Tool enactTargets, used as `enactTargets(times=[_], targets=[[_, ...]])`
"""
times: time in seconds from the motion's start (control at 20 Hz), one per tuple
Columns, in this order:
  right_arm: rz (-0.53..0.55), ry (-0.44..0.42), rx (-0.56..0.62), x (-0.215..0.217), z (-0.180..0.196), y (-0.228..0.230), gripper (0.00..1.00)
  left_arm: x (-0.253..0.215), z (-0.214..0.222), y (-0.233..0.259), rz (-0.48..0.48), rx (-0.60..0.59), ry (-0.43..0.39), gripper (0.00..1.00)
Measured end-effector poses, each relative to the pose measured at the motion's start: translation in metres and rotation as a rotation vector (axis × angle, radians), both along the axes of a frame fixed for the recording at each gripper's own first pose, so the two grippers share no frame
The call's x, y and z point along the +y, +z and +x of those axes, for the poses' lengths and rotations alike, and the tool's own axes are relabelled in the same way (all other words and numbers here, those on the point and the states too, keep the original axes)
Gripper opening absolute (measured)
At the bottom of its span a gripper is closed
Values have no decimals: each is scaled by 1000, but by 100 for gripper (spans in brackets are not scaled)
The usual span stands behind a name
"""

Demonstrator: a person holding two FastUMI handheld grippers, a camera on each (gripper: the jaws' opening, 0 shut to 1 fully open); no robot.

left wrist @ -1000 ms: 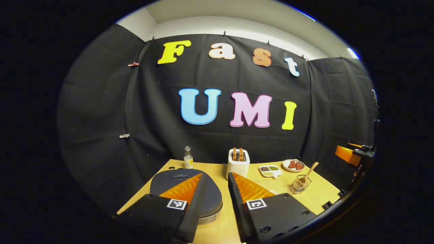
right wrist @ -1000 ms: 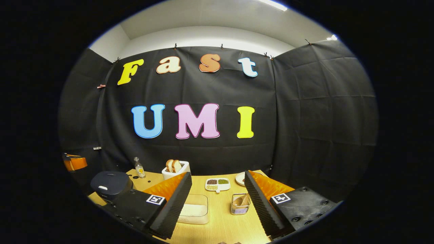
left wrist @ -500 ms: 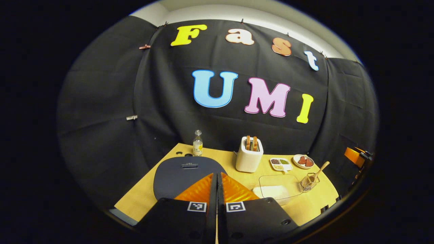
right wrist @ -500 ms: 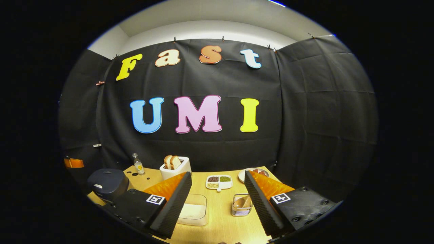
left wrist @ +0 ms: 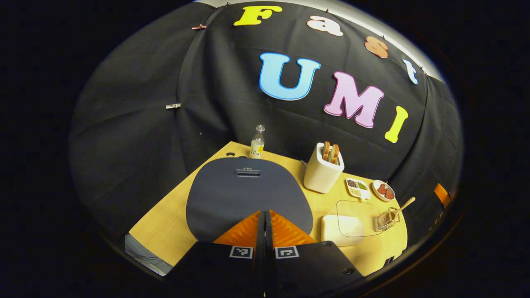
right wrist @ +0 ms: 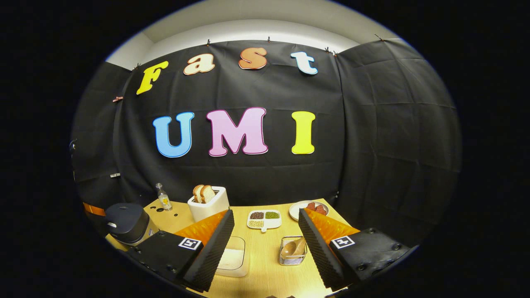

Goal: Close the left gripper, press the button to open the rice cooker; take a wooden spoon from the chopstick holder with the right hand, scoop a spoonful of rice and pour it into the rice cooker, then put the wooden spoon back into the chopstick holder.

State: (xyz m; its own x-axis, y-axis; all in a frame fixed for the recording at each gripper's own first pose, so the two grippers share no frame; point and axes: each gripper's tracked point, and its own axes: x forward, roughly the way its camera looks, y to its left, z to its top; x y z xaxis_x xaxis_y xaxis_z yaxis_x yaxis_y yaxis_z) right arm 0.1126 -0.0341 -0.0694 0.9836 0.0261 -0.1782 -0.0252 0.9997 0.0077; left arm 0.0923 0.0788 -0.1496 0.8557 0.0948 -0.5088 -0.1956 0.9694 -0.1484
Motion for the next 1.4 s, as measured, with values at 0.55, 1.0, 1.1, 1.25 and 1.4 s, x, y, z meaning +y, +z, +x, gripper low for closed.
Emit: enactTargets(times=[0.55,1.0,1.1,1.25,1.4], targets=[[-19,19,51,-3,5,-23,98,-5,1,-36,-11,93,9,6],[-20,26,81,-8,2,-33,98,-5,1,17,82,-75,62,6],[-20,21,81,-11,3,-32,98,-5,3,72,158,-223,100,6],[-17,5,78,-21,7,-32,98,-12,-8,132,235,-365,131,6],[-11,-21,85,-35,13,-35,98,-26,-13,148,279,-409,113,9]])
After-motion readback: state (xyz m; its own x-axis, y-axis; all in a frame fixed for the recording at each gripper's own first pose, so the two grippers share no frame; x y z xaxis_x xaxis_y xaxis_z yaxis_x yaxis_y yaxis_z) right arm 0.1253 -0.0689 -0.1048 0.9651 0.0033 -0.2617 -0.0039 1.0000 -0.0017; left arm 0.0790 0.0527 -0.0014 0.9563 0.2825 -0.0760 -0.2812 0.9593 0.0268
